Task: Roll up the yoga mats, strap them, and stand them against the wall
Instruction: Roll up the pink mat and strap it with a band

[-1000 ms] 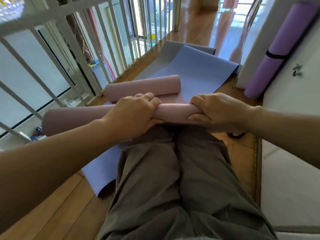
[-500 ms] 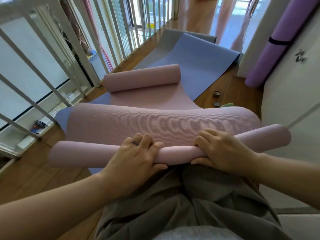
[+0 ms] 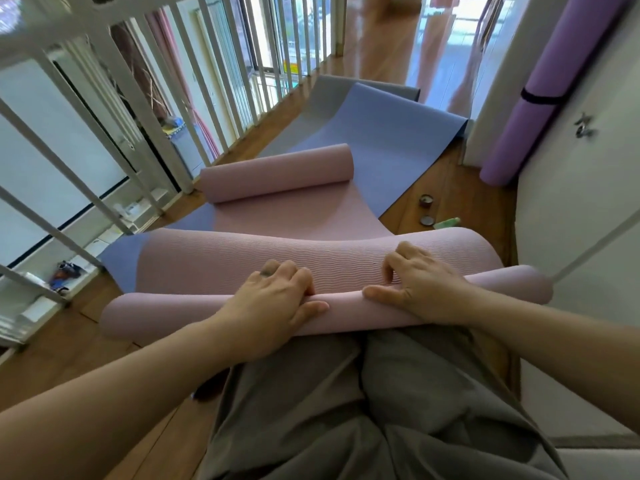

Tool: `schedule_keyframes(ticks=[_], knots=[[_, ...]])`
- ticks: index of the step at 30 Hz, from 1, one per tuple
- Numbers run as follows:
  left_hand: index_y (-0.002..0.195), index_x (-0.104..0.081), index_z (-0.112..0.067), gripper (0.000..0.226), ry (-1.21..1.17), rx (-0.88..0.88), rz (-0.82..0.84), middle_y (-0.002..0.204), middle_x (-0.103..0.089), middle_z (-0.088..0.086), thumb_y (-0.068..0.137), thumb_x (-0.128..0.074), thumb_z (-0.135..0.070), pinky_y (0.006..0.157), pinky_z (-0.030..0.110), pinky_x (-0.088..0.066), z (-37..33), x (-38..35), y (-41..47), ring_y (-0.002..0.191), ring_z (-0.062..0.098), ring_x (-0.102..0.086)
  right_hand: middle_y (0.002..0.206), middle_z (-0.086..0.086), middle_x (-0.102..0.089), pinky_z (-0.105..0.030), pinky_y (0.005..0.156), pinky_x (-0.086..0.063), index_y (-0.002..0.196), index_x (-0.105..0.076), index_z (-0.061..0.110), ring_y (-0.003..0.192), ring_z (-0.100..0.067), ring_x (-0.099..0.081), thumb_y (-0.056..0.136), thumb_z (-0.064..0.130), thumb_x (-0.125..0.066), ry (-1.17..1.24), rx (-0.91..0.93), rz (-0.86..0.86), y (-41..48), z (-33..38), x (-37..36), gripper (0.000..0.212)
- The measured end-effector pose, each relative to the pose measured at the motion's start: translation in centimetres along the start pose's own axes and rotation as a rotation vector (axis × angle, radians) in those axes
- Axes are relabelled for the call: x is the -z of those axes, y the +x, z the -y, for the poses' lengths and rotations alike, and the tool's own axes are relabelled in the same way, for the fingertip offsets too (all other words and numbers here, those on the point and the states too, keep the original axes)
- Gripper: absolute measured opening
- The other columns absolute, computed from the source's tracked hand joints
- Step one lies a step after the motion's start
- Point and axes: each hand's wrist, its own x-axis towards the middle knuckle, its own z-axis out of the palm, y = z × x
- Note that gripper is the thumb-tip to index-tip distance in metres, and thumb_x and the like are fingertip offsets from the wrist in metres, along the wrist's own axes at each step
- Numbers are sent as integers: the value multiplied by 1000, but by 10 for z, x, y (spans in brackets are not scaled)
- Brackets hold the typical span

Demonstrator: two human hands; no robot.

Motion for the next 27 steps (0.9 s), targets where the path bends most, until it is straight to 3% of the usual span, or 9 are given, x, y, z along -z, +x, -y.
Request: schedule_keyframes(ticks=[3,5,6,8,14,17,20,25,27], knots=[[120,-52,-19,43,293,3,-219,114,-55,6,98,-20,-39,96,47,-41,-20,-10,-12,103,28,-53,119,2,-39,-35,99,-31,100,-43,32,115,-15,-36,72,80,-35,16,-37,100,15,-1,6,57],[148,-21,-16,49,427,6,-130,135,-43,21,101,-21,-30,107,64,-22,-34,-22,-22,123,39,-45,123,1,-38,-34,100,-31,102,-42,33,116,-16,-36,75,77,-43,36,-25,123,22,-3,7,51],[152,0,-17,56,441,26,-65,144,-32,22,103,-22,-35,109,66,-10,-37,-28,-24,132,41,-34,123,1,-38,-34,99,-31,102,-43,33,116,-16,-35,76,75,-46,48,-20,122,25,-4,6,50],[150,13,-20,66,426,64,-29,149,-23,16,101,-21,-49,110,65,-4,-34,-27,-19,136,36,-25,119,4,-39,-34,98,-32,100,-45,32,113,-15,-36,76,73,-51,65,-14,75,31,-4,6,47],[148,-5,-26,78,316,61,-51,145,-15,6,89,-30,-70,106,53,-25,-21,-22,0,133,30,-18,78,7,-56,-26,64,-40,74,-57,19,72,-10,-47,80,56,-62,82,397,-417,15,3,-1,38],[146,-12,-28,74,283,67,-48,141,-18,4,88,-33,-70,102,50,-31,-20,-20,6,131,28,-20,91,2,-63,-27,71,-49,90,-63,18,79,-13,-55,76,61,-61,-77,436,-456,-14,-1,-10,45],[145,-17,-29,74,244,56,-51,135,-22,3,87,-37,-70,99,48,-35,-19,-18,11,127,26,-24,101,-4,-66,-39,76,-55,102,-65,16,87,-22,-62,67,46,-79,-246,373,-490,-26,-3,-19,48],[147,-17,-28,80,234,88,-17,132,-27,5,84,-39,-72,97,46,-36,-24,-13,19,124,27,-30,91,-10,-65,-40,63,-56,89,-69,11,78,-27,-63,52,36,-89,-360,248,-426,-6,6,-24,49],[146,-22,-25,82,266,104,-64,132,-33,7,82,-45,-71,95,44,-38,-24,-10,24,123,27,-37,94,-9,-64,-38,67,-54,92,-66,11,83,-26,-62,59,41,-83,-407,178,-348,3,15,-15,48]])
